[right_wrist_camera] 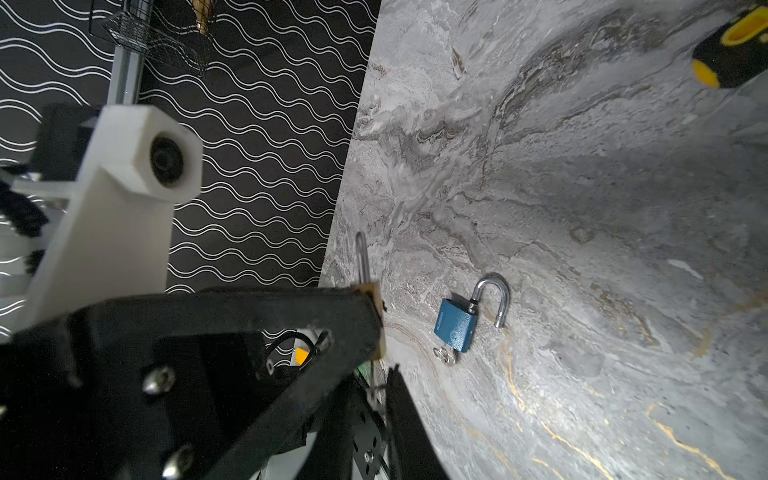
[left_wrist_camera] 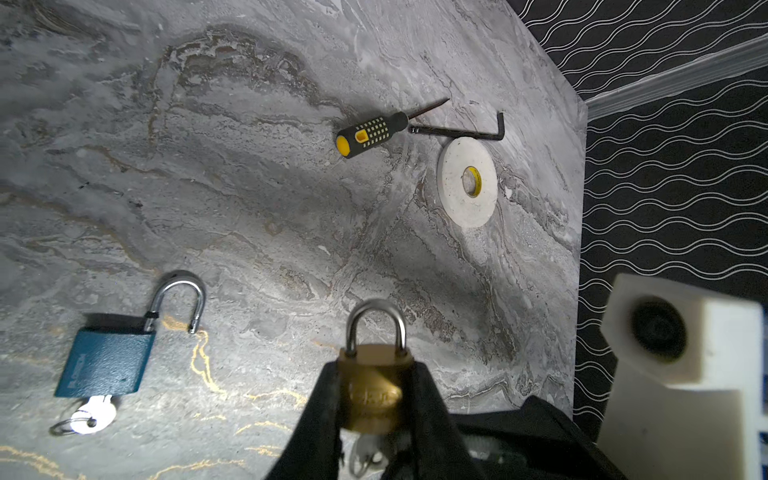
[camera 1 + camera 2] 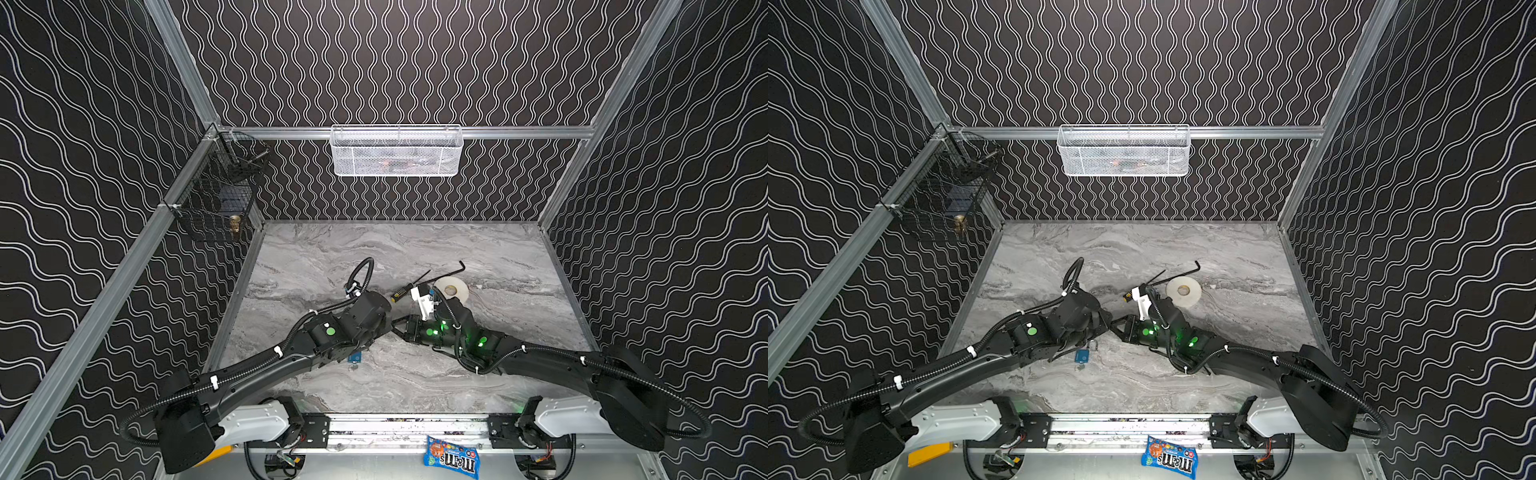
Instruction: Unlock with the key
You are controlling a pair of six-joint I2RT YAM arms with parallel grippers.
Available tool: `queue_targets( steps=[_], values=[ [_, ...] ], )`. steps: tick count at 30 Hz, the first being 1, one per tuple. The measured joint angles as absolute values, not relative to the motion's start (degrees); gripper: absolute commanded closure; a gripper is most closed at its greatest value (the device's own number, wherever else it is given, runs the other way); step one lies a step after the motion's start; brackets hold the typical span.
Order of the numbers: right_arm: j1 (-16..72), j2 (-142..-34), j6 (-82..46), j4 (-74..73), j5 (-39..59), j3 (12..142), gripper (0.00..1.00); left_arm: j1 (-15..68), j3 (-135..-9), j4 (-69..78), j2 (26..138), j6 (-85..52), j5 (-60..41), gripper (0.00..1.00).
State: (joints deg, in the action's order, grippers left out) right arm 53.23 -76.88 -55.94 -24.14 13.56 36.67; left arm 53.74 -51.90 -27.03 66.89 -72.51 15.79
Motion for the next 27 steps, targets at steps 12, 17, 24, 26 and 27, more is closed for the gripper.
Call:
queue_targets(
  steps=[12,17,24,26,27],
  values=[
    [53.3,-78.8,-56.4,-27.7,13.8,36.6,0.95,53.7,-52.6,-28.3,66.6,-73.1,16.2,1.00],
    [53.3,-79.1,-56.4,-28.0,13.8,36.6,1.00,53.7,-52.6,-28.4,66.7,-73.1,16.3,1.00],
    [53.4,-78.6,-56.3,-28.0,12.5,36.6,1.00,53.7,-52.9,-28.4,66.8,-73.1,15.7,1.00],
    [53.5,-78.1,-56.1,-27.8,11.9,36.3,1.00,53.7,-52.1,-27.1,66.5,-73.2,15.1,1.00],
    [53.5,-77.8,-56.2,-27.8,11.7,35.9,1.00,53.8,-51.7,-26.6,66.4,-73.4,14.8,1.00]
  ],
)
